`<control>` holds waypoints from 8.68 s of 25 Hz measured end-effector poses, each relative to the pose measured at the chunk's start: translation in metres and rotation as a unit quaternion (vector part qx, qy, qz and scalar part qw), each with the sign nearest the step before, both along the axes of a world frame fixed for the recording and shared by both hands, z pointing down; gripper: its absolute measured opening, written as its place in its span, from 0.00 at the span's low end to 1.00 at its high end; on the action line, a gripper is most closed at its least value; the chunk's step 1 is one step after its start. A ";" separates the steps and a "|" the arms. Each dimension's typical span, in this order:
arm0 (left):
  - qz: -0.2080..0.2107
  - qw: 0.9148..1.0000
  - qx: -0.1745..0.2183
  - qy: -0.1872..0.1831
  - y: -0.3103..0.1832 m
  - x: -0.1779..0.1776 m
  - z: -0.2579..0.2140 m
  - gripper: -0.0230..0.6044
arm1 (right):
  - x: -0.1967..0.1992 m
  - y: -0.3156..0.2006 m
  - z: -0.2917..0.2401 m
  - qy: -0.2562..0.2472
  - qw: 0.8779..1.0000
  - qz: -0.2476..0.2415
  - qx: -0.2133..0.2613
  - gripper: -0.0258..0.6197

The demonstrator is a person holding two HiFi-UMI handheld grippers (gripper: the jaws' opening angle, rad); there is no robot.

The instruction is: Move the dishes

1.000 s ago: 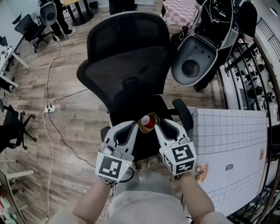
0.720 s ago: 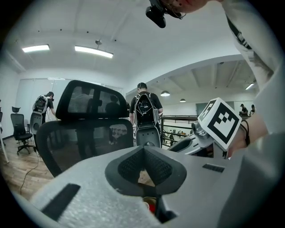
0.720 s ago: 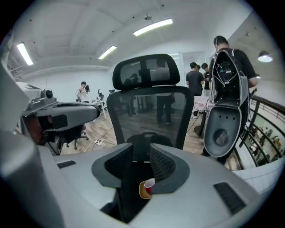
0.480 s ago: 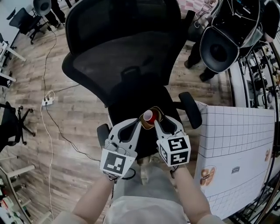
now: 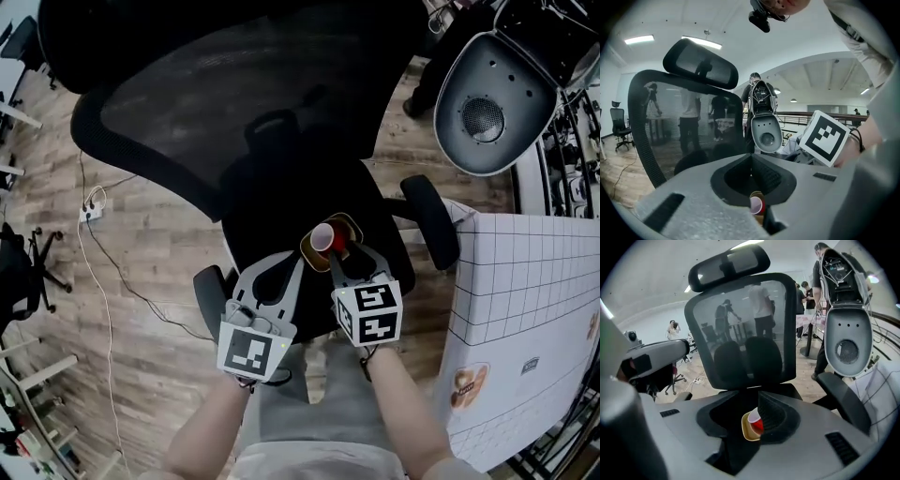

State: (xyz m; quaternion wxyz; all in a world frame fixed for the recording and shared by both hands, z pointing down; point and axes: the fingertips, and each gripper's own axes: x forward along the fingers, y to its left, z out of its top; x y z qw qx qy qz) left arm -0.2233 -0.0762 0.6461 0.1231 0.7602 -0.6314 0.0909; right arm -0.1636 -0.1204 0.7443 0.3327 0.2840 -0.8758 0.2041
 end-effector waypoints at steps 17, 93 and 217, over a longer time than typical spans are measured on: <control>0.000 0.998 -0.059 -0.015 -0.018 0.004 0.132 0.06 | 0.001 -0.015 0.143 0.058 0.997 0.036 -0.039 0.21; 0.072 0.958 0.271 -0.051 0.084 0.100 -0.463 0.06 | 0.153 0.074 -0.544 -0.216 0.936 0.024 0.278 0.09; 0.244 0.963 0.113 0.009 0.040 0.244 -0.381 0.06 | 0.273 0.063 -0.504 -0.172 0.933 0.052 0.312 0.09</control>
